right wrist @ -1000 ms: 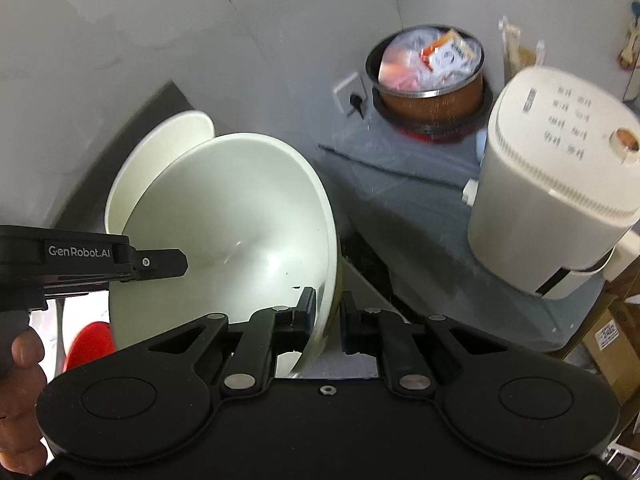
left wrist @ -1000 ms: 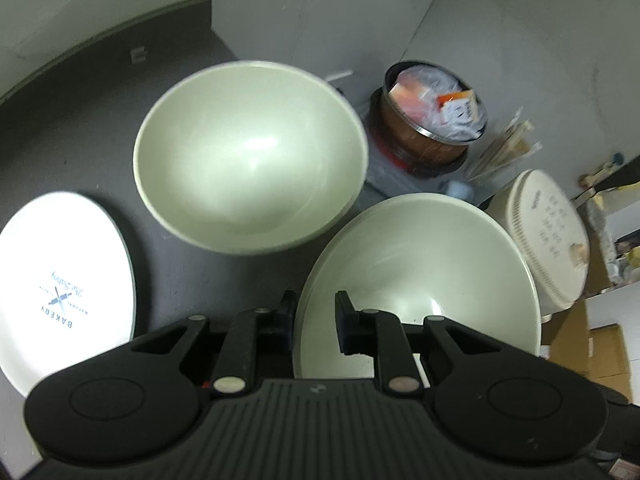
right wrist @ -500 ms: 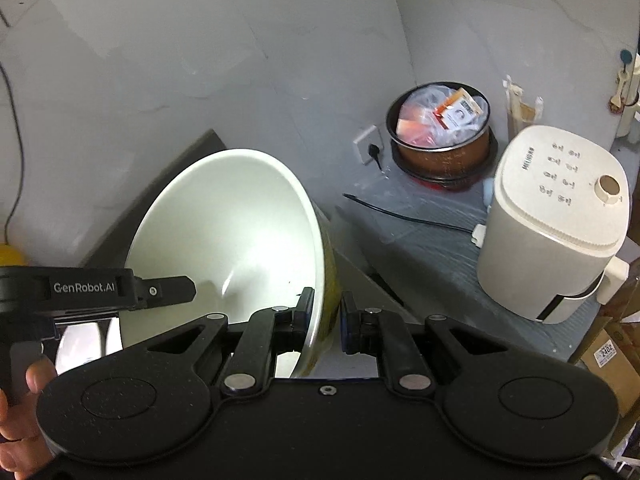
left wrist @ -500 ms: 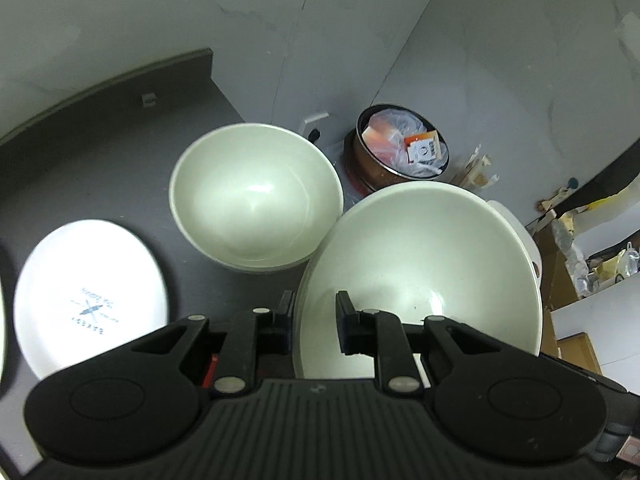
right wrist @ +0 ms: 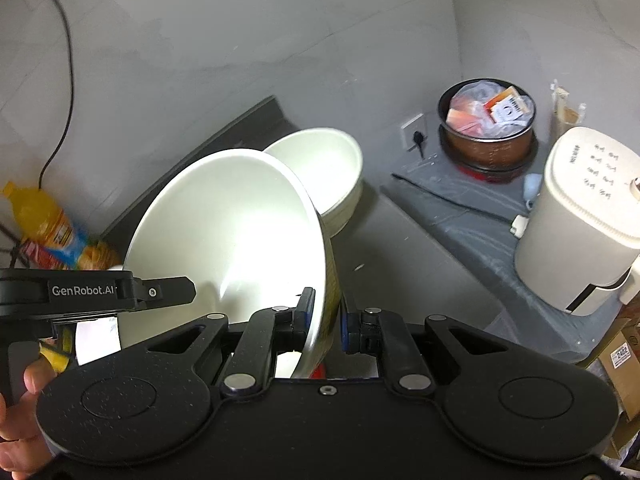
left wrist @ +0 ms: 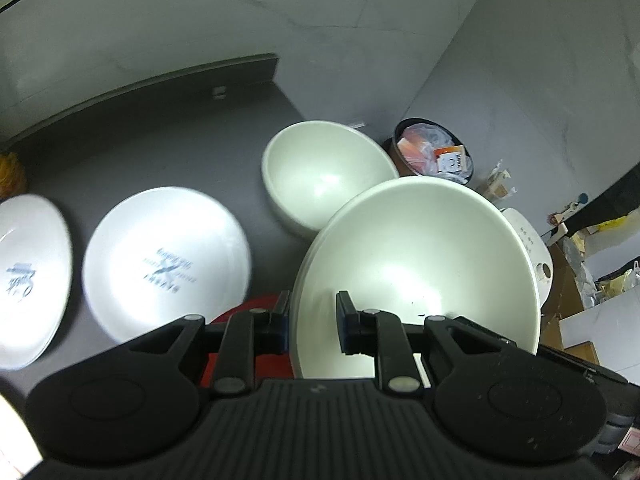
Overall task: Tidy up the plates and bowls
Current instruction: 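Lift the cream bowl with both grippers and lower it into the red bowl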
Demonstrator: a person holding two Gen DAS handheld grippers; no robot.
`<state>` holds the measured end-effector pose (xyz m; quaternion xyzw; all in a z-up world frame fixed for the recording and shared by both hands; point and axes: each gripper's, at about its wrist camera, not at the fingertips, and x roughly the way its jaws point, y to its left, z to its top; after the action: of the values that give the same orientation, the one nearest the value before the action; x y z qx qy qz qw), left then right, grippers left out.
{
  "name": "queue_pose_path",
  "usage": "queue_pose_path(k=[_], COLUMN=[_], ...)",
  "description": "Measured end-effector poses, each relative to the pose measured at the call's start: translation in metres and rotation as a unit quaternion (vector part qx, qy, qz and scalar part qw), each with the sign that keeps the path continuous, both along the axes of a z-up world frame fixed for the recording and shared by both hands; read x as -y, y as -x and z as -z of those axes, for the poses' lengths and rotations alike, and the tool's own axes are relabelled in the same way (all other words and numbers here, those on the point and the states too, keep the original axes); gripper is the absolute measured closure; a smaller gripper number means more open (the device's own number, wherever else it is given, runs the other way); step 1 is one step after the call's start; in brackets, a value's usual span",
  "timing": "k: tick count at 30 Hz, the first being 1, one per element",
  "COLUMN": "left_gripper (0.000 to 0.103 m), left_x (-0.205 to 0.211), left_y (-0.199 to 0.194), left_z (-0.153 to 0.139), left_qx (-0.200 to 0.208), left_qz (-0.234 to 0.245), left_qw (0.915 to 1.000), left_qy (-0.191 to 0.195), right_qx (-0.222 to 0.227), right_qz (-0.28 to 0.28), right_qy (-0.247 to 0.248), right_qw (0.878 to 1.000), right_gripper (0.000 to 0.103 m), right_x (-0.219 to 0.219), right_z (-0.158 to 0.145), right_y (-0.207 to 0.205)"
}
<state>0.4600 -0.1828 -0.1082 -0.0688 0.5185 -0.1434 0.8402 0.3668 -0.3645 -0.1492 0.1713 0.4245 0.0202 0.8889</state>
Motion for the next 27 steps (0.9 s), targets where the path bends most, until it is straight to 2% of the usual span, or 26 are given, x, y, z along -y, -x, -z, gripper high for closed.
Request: queue_pose_path(k=[16, 27], left_gripper=[0.081, 0.081], left_x=[-0.045, -0.064], left_y=[0.027, 0.039], left_z=[0.032, 0.048], left_qx=[-0.053, -0.07], left_qz=[-0.02, -0.039], left_qw=[0.9984, 0.9967], left_qy=[-0.002, -0.008], right_qx=[-0.044, -0.059], right_qz=[-0.032, -0.033], right_qy=[0.002, 0.019], right_qw=[0.999, 0.998], right_gripper=[0.09, 0.09], right_x=[-0.035, -0.045], right_z=[0.022, 0.033], right_y=[0.016, 0.015])
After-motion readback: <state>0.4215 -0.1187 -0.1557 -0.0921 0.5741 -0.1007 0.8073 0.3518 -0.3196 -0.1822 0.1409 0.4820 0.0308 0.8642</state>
